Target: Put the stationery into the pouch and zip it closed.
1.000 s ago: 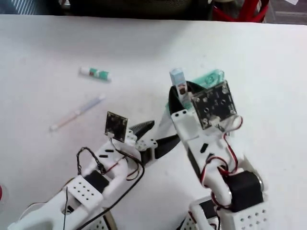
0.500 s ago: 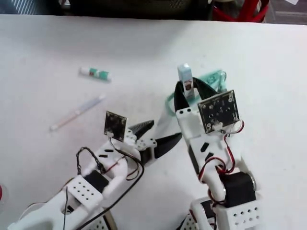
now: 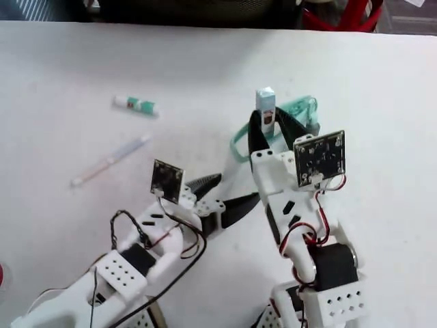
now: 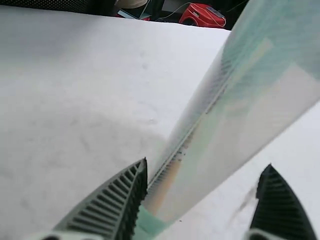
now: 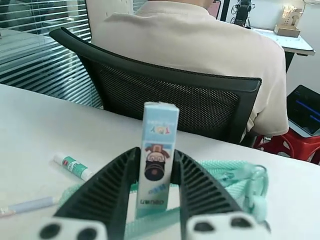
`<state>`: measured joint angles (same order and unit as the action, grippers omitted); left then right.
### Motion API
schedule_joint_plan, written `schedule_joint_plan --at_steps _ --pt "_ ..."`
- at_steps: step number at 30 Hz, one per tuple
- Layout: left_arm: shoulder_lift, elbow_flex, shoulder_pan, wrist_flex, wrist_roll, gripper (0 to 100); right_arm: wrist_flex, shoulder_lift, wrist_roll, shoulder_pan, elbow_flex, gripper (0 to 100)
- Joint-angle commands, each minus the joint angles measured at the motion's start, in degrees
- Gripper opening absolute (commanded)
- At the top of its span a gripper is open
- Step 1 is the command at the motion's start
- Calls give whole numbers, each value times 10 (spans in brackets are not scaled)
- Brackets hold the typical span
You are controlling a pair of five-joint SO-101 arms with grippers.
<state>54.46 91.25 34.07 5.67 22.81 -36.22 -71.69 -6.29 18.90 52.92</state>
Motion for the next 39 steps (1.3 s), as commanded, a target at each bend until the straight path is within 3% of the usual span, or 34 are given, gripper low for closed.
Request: schedule_joint_plan --at_steps 1,7,16,28,33,39 --pt "4 -32 5 1 4 339 -50 -6 -6 -4 -23 44" --pt "4 -32 5 1 4 339 -113 -43 -4 -4 -69 231" --pt "4 -32 5 2 4 339 -109 -38 -6 -4 -67 89" --pt "0 -41 -21 -1 5 339 -109 -33 -6 -60 -104 89" --pt "0 -40 -17 -1 5 339 -132 -27 -2 -125 -173 89" --pt "0 -40 -16 -2 5 339 -208 150 -1 -145 -284 118"
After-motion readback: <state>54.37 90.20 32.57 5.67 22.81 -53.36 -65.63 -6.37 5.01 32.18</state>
